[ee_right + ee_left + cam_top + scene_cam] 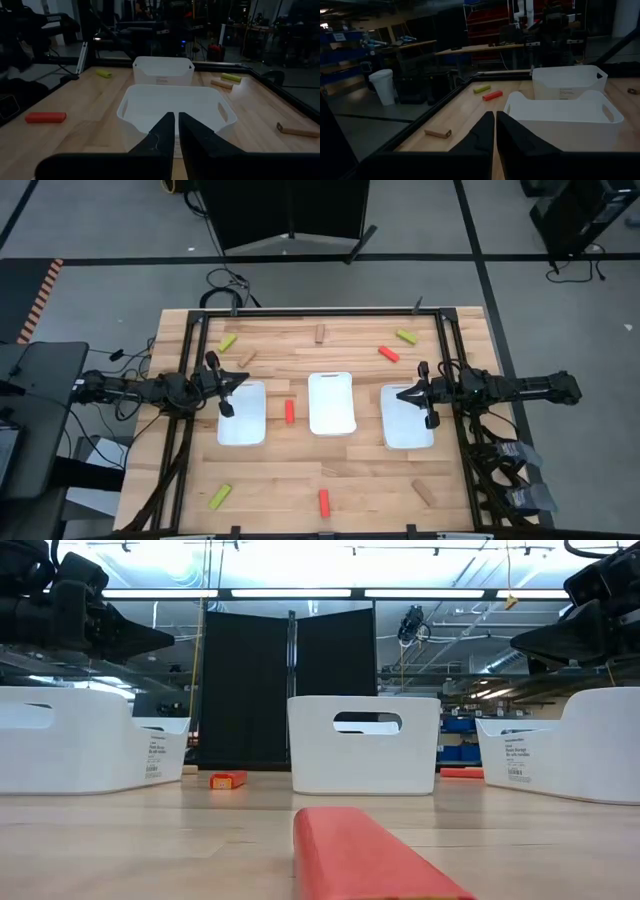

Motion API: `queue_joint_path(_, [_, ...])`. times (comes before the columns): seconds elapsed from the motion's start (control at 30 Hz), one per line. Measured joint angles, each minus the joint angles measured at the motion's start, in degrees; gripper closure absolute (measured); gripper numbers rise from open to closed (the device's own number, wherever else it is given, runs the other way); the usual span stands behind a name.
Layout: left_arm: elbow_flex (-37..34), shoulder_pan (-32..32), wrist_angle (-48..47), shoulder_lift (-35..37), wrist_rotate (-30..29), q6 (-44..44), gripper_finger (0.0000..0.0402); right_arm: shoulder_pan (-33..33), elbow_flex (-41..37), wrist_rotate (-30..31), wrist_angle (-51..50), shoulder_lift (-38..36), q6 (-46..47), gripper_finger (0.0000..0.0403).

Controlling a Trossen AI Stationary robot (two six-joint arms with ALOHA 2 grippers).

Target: Sort blocks

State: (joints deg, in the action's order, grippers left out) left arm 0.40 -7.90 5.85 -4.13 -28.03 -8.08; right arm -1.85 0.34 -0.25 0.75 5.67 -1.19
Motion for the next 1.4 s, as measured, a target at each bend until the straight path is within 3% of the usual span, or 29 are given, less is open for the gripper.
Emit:
queue_joint_path(0.27, [0.0,0.0,0.7,0.0,0.0,2.1,0.0373,0.0,0.0,0.0,0.0,0.0,0.0,0.0366])
queue_joint_path(0.5, [0.0,0.0,11.2,-0.1,-0.4,21.5,0.0373,0.0,0.0,0.0,0.0,0.0,0.0,0.0366])
queue_joint_path(0.73, [7.9,3.5,10.5,-8.0,-2.3,29.9,0.0373,0.0,0.0,0.5,0.5,0.0,0.0,0.0366])
queue_joint_path(0.87, [18.4,7.9,0.5,-18.4,-6.2,33.7,0.0373,0.0,0.0,0.7,3.7,0.0,-0.1,0.0366])
queue_joint_path(1.0, [32.8,16.5,-21.9,-31.9,-8.0,40.6,0.0373,0.0,0.0,0.7,8.9,0.0,-3.2,0.0366])
queue_joint_path(1.17, [47.8,32.5,-45.5,-49.6,2.8,44.5,0.0371,0.0,0.0,0.7,18.3,0.0,-3.4,0.0366])
queue_joint_path(1.4, [57.9,50.9,-55.0,-66.0,14.5,31.4,0.0326,0.0,0.0,0.7,29.1,0.0,-2.6,0.0366])
